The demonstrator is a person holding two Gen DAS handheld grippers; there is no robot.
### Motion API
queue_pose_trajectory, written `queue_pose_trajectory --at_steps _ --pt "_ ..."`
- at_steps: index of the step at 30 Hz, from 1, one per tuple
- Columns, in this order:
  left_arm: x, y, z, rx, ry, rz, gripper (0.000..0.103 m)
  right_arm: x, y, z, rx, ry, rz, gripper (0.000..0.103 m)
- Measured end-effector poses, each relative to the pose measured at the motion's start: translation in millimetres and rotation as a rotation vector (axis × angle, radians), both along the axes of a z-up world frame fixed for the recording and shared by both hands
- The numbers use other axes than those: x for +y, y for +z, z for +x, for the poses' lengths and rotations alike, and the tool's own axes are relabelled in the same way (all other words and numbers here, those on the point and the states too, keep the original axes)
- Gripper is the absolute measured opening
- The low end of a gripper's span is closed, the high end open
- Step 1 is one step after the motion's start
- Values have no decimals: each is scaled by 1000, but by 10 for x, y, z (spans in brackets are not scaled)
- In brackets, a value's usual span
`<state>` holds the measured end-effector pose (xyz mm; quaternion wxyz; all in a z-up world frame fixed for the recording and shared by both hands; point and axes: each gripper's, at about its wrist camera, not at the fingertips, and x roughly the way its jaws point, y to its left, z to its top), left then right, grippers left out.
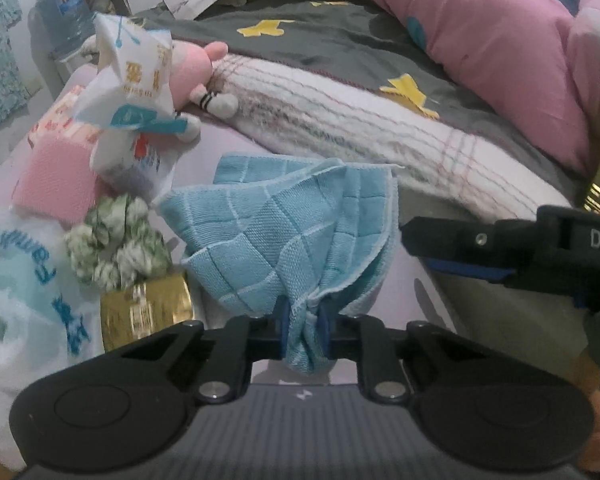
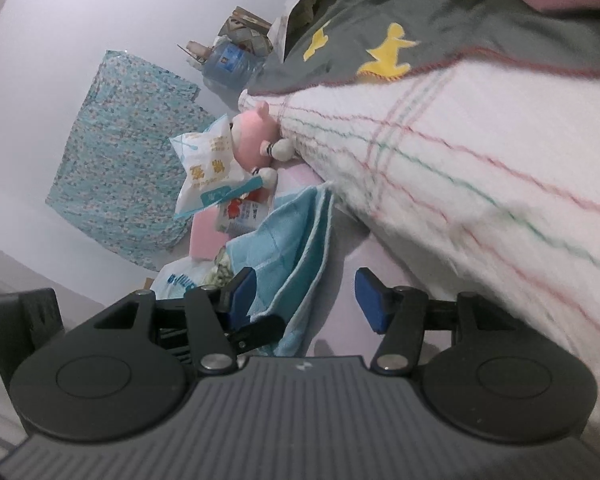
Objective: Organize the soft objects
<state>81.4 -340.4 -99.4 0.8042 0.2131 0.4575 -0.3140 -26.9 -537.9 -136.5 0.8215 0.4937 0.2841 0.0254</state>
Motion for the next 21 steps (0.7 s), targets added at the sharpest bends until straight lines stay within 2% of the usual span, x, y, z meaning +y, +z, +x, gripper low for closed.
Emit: queue_pose_trajectory --at_steps 9,11,13,15,16,17,21 --pt "430 11 -440 31 -43 -34 17 133 -142 -329 25 35 77 59" --pt "514 6 -479 19 -45 -43 28 166 -155 -326 24 33 74 62" --pt "573 12 -472 15 -28 -53 33 194 -155 -309 20 34 78 62" --pt "635 40 -466 16 -15 -73 45 236 -144 -279 23 35 68 63" --pt "659 57 -464 15 -9 -80 55 249 -138 -269 27 35 60 63" --pt "690 80 -469 10 -4 -88 61 260 -133 -266 31 34 53 63" --pt "825 201 -491 26 3 -151 64 245 -140 -227 45 16 52 62"
